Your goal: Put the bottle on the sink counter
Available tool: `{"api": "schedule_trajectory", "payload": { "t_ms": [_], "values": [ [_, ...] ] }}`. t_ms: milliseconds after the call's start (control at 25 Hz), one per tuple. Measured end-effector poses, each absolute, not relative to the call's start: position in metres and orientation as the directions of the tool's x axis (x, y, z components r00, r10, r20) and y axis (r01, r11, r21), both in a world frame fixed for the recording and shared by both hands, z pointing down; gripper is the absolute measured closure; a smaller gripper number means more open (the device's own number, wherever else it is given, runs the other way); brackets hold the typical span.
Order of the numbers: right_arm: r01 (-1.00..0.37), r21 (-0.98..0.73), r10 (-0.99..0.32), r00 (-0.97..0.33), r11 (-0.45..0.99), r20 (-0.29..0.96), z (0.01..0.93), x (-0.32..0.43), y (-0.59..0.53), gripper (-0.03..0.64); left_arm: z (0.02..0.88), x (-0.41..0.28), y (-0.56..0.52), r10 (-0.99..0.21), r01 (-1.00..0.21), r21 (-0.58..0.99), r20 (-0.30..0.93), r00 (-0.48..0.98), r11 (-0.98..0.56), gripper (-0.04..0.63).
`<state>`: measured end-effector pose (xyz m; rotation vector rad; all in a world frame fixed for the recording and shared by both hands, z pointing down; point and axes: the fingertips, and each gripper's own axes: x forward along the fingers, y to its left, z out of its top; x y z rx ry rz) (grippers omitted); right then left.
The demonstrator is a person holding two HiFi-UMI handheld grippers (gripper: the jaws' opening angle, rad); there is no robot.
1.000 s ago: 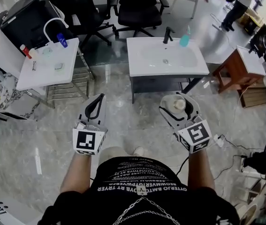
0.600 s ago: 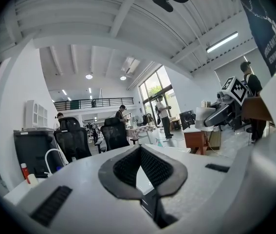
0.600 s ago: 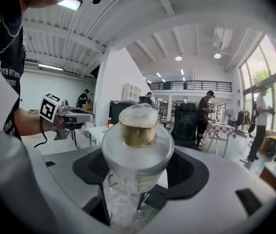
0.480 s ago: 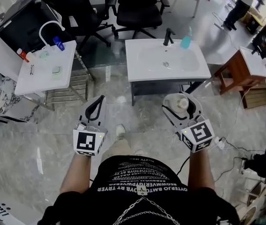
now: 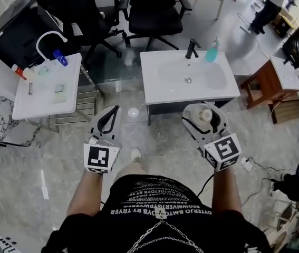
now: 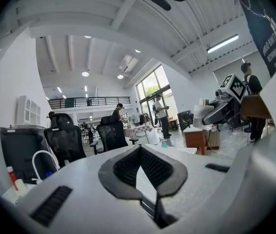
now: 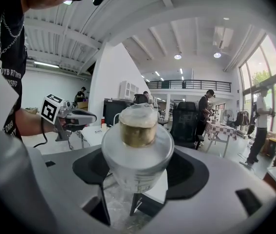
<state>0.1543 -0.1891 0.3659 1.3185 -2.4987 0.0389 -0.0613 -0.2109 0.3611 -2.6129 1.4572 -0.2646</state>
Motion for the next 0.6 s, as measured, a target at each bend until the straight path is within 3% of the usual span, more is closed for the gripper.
{"api": "schedule_trajectory", "payload": {
  "t_ms": [600],
  "values": [
    [-0.849, 0.102, -0.825, -0.465, 0.518, 0.320, 0.384, 0.103, -0.334, 0.287, 0.365, -0.109, -0.356, -0.805, -0.778, -0.213, 0.097, 0.585, -0.591, 0.589]
  ]
}}
